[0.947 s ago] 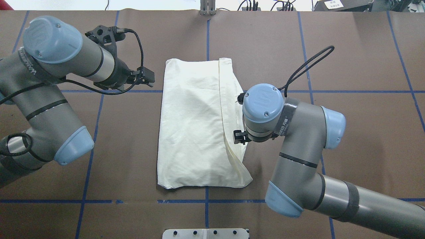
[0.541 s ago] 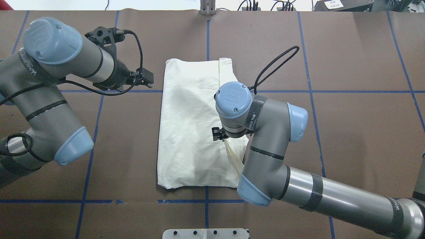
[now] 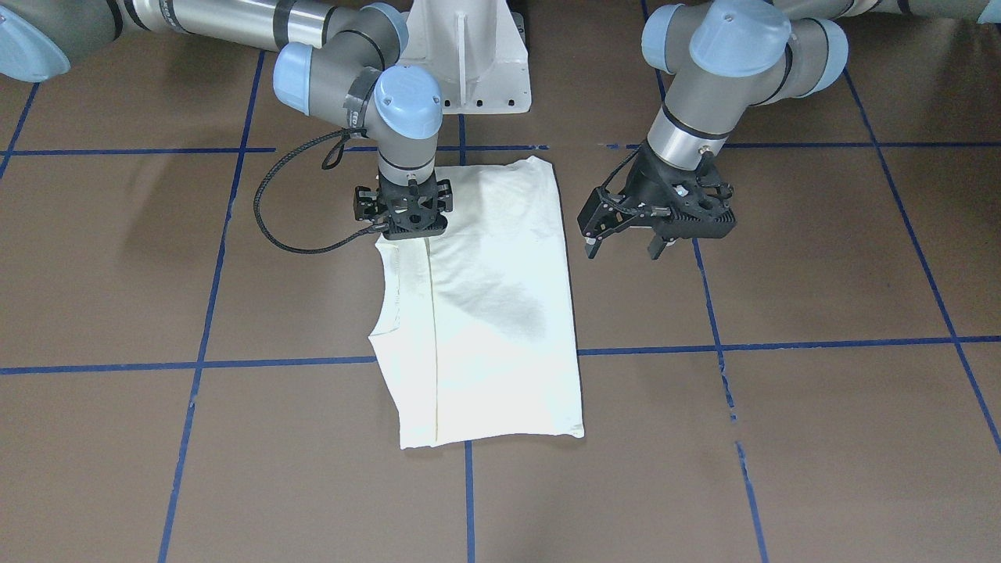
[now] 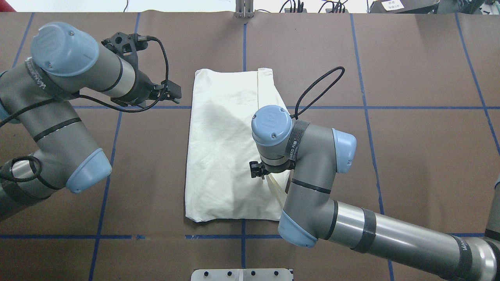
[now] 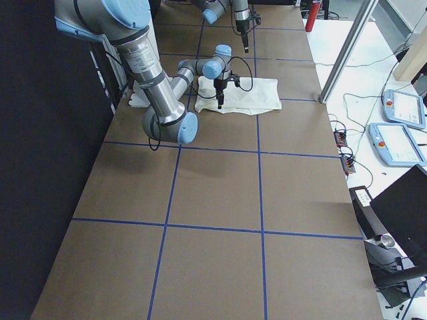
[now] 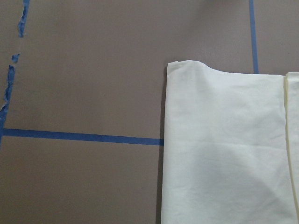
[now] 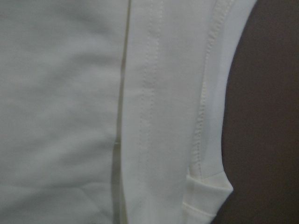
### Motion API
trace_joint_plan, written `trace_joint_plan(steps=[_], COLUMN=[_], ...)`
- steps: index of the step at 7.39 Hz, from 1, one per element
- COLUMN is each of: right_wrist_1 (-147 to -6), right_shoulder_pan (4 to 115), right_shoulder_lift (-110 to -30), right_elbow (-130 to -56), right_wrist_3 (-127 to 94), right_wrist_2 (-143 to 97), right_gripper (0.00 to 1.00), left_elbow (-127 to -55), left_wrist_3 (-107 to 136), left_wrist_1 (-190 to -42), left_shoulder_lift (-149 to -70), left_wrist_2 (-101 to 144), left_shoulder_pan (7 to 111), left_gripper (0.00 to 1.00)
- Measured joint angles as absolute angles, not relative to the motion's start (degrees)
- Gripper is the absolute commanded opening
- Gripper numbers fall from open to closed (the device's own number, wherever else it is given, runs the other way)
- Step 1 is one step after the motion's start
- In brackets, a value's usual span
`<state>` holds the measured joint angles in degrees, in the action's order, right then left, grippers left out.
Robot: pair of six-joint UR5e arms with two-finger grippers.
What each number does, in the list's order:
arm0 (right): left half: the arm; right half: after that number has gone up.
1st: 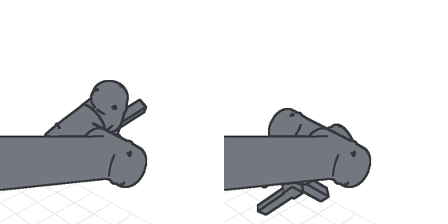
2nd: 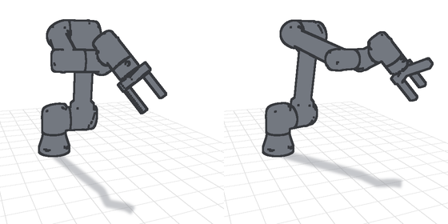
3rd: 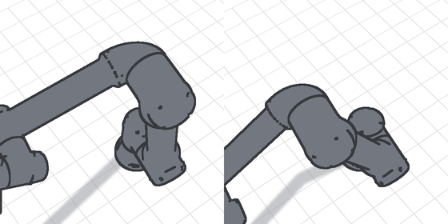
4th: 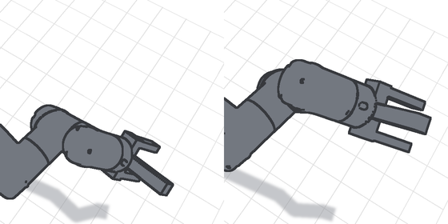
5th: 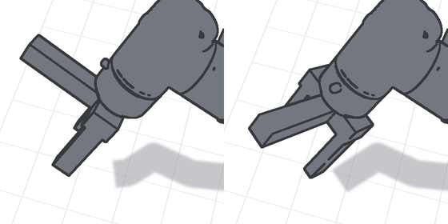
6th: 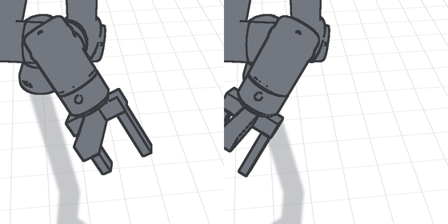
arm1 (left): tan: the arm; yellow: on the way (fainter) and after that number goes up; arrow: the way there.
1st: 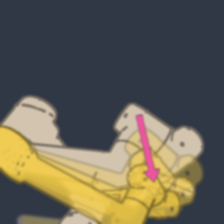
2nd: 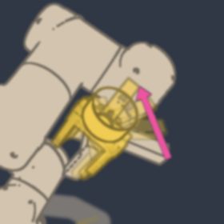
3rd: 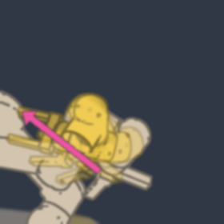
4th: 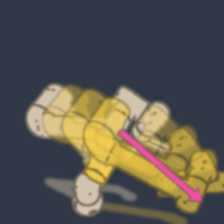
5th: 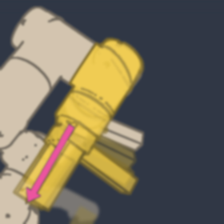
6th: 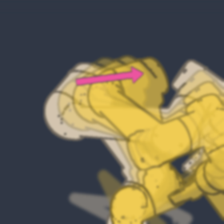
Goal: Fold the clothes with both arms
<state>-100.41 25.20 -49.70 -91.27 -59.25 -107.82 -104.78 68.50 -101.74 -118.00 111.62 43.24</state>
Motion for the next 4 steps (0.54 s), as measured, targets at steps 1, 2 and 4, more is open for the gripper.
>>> trace_joint_plan(steps=[1,2,4], right_wrist_1=[-101.5,-102.3,-102.8], right_shoulder_pan=[25.2,25.2,25.2], right_shoulder_lift=[-49.8,-50.0,-50.7], right_elbow=[-91.4,-91.5,-91.6], right_wrist_3=[-59.2,-59.2,-59.2], right_wrist_2=[-107.9,-108.0,-108.0], right_gripper=[1.0,1.0,1.0], left_elbow=[-104.4,-104.2,-104.2], left_wrist_3=[68.6,68.6,68.7], left_wrist_1=[-102.2,-102.4,-102.5], left_shoulder_lift=[-118.0,-118.0,-118.1], left_wrist_2=[111.6,111.6,111.6], left_shoulder_pan=[43.1,42.9,42.8], left_gripper=[1.0,1.0,1.0])
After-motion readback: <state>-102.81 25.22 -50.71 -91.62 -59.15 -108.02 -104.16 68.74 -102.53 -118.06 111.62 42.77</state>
